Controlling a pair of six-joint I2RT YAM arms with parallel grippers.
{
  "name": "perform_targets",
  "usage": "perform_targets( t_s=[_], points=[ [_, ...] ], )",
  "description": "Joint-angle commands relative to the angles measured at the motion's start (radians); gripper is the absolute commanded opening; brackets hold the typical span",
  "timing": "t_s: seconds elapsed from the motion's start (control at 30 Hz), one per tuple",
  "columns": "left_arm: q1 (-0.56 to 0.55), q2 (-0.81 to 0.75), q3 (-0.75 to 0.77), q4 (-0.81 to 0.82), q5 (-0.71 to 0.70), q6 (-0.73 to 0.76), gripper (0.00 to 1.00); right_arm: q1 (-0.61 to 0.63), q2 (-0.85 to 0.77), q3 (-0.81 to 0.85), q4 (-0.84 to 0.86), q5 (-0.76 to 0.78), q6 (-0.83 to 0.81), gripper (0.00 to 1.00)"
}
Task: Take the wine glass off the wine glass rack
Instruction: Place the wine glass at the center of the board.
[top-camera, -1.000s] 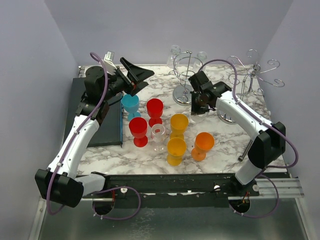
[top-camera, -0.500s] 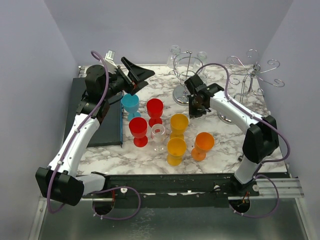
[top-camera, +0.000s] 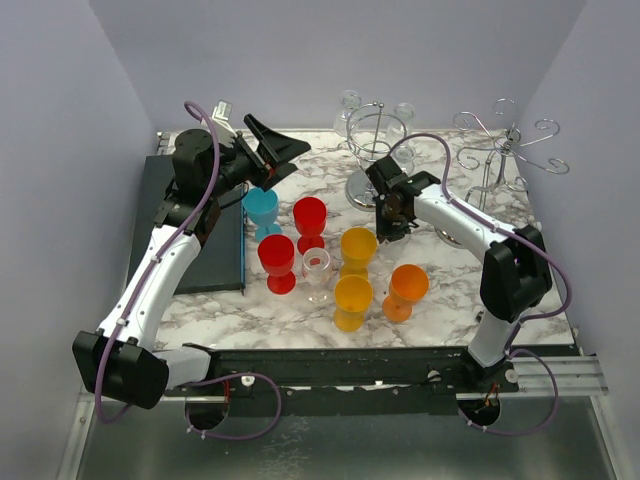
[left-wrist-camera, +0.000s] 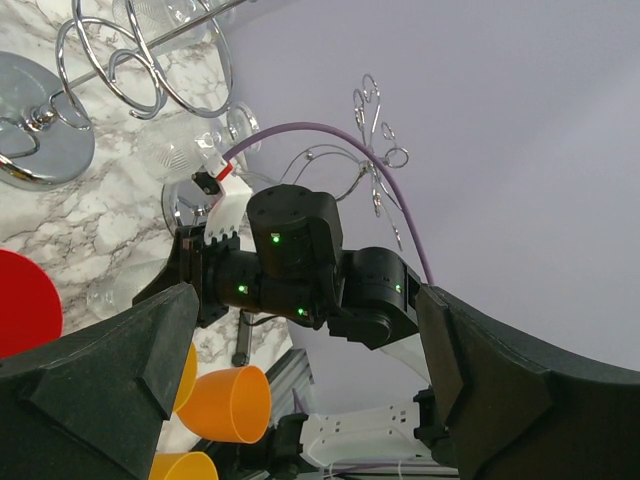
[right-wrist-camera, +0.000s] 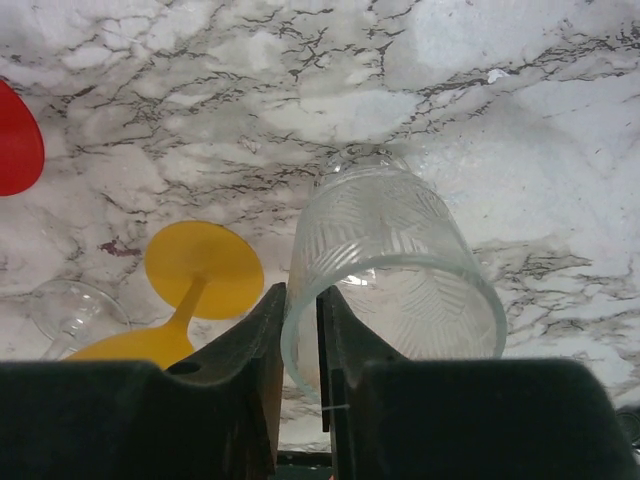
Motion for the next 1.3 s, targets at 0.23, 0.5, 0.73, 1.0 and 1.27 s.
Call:
perform_targets(
  t_s=[0.23,0.5,0.73,1.0,1.27],
  points=[
    [0.001,0.008,0.028,-0.013,0.022,0.021,0.99,0.001,-0.003,0.022,0.011,0.014,-0.001,0.36],
    [0.001,0.032,0.027,-0.017,0.011,0.03,0.99,0.001,-0.06,0.102,-0.025,0.016,-0.002,0.49],
    [0.001,0.085,0.07,-0.022,-0.005,0.054,0.99,0.001,-0.102,0.175,-0.084,0.032,-0.009,0.53],
    [0.001,0.188,0.163,-0.026,-0.033,0.076,0.98,0.001,-0.147,0.208,-0.109,0.054,-0.012,0.54],
    [0.0,0.324,0.277,-0.016,-0.074,0.097,0.93,0.001,-0.158,0.301,-0.099,-0.002,-0.015,0.55]
  ],
)
